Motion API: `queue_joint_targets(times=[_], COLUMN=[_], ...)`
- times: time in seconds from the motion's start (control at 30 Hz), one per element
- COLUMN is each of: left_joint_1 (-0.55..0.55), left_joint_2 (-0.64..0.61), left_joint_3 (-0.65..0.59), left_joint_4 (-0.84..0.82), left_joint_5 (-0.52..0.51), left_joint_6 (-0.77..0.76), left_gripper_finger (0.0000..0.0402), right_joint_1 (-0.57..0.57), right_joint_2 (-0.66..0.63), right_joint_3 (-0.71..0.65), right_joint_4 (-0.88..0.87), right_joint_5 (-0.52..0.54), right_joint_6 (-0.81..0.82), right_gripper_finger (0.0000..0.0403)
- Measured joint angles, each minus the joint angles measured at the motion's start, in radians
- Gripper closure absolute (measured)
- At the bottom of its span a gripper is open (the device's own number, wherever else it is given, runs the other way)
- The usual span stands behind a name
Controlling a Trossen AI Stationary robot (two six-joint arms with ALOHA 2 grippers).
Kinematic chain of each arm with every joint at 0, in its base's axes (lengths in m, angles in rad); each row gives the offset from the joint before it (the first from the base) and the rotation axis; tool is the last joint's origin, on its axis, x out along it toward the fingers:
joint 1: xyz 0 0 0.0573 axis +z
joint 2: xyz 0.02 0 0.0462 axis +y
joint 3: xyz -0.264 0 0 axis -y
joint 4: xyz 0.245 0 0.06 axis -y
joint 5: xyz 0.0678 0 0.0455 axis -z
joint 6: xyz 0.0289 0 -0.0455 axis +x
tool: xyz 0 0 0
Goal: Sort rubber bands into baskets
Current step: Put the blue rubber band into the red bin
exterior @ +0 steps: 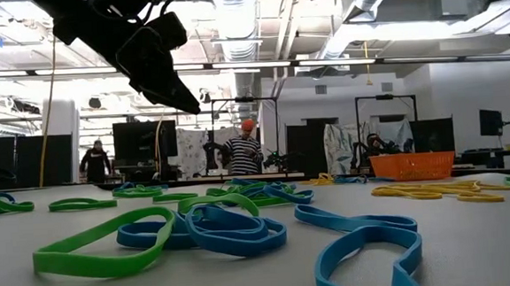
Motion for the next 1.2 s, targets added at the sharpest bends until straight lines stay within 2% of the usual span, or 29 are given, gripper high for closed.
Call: queue_joint_targets(times=[0.1, 0.2, 0.43, 0.7, 0.83, 0.97, 1.1, 1.2], left_joint_1=[0.0, 0.0, 0.0, 0.0, 0.0, 0.0, 0.0, 0.0], left_joint_2=[0.0, 0.0, 0.0, 0.0, 0.0, 0.0, 0.0, 0.0], left_joint_3=[0.0, 0.0, 0.0, 0.0, 0.0, 0.0, 0.0, 0.0], left_joint_4=[0.0, 0.0, 0.0, 0.0, 0.0, 0.0, 0.0, 0.0], left_joint_5=[0.0, 0.0, 0.0, 0.0, 0.0, 0.0, 0.0, 0.0], left_joint_6=[0.0, 0.0, 0.0, 0.0, 0.0, 0.0, 0.0, 0.0], left_gripper_finger=[0.0223, 0.0223, 0.0223, 0.0223, 0.0223, 0.0223, 0.0223, 0.0223], right_joint_1=[-0.015, -0.034, -0.11, -0.247, -0.348, -0.475, -0.638, -0.783], right_joint_2=[-0.013, -0.024, -0.03, -0.03, -0.031, -0.031, -0.031, -0.031], right_joint_3=[0.0, 0.0, 0.0, 0.0, 0.0, 0.0, 0.0, 0.0], right_joint_4=[-0.004, -0.003, -0.001, -0.001, -0.001, -0.001, -0.001, 0.0], right_joint_5=[0.001, 0.034, 0.078, 0.131, 0.185, 0.309, 0.458, 0.502], right_joint_6=[-0.013, -0.038, -0.158, -0.339, -0.467, -0.607, -0.733, -0.825], right_gripper_finger=[0.0194, 0.0175, 0.0178, 0.018, 0.0181, 0.0181, 0.0181, 0.0181])
